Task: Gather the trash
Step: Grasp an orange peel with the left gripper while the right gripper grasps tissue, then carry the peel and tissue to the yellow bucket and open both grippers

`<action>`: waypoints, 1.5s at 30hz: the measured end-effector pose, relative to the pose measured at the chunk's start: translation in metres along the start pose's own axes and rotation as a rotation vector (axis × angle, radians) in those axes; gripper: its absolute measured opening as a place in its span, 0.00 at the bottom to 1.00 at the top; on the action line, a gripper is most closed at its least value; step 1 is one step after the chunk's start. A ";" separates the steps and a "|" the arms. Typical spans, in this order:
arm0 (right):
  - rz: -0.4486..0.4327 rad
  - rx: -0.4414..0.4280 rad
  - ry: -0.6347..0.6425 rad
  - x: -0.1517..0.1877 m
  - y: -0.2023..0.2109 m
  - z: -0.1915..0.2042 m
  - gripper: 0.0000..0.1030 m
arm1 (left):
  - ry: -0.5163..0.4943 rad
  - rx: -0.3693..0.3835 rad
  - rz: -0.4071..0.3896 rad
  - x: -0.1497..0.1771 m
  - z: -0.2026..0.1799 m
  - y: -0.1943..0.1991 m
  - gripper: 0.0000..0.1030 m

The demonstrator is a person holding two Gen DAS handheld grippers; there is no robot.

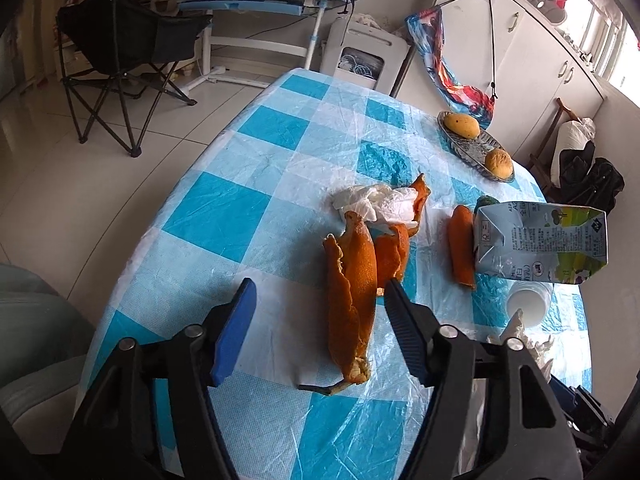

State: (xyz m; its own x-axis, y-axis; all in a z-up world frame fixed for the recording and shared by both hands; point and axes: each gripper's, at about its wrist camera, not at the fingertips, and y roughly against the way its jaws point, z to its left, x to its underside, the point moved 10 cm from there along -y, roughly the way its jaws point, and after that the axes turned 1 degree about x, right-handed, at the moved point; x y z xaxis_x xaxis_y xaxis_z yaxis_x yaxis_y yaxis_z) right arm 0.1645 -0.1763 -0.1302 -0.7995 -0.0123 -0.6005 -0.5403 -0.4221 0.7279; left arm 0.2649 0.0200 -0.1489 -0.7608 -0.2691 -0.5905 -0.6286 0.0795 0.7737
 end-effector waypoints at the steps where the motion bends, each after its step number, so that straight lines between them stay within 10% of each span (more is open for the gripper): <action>1: -0.005 0.007 0.007 -0.001 -0.001 0.000 0.42 | -0.014 0.023 0.001 0.001 -0.003 0.001 0.36; 5: -0.047 0.071 0.085 -0.008 -0.004 0.004 0.42 | -0.055 0.066 0.018 0.007 -0.013 0.009 0.19; 10: -0.100 0.040 0.093 -0.017 0.012 0.008 0.16 | -0.053 0.108 -0.004 0.015 -0.013 0.035 0.17; 23: -0.151 -0.172 -0.128 -0.017 0.053 -0.003 0.15 | -0.025 0.201 -0.088 0.057 -0.008 0.110 0.17; 38: 0.117 -0.153 0.121 0.126 0.054 0.082 0.15 | -0.055 0.218 -0.079 0.118 -0.003 0.154 0.17; 42: 0.232 -0.098 0.158 0.166 0.041 0.082 0.20 | -0.078 0.226 -0.062 0.134 -0.009 0.163 0.17; 45: 0.198 -0.070 0.108 0.161 0.047 0.070 0.45 | -0.084 0.221 -0.026 0.151 -0.008 0.165 0.17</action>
State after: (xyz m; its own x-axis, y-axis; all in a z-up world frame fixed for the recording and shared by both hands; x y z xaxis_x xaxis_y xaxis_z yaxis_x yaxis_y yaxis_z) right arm -0.0082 -0.1341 -0.1698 -0.8535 -0.1964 -0.4827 -0.3527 -0.4640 0.8126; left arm 0.0474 -0.0155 -0.1088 -0.7487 -0.1938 -0.6339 -0.6613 0.2842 0.6942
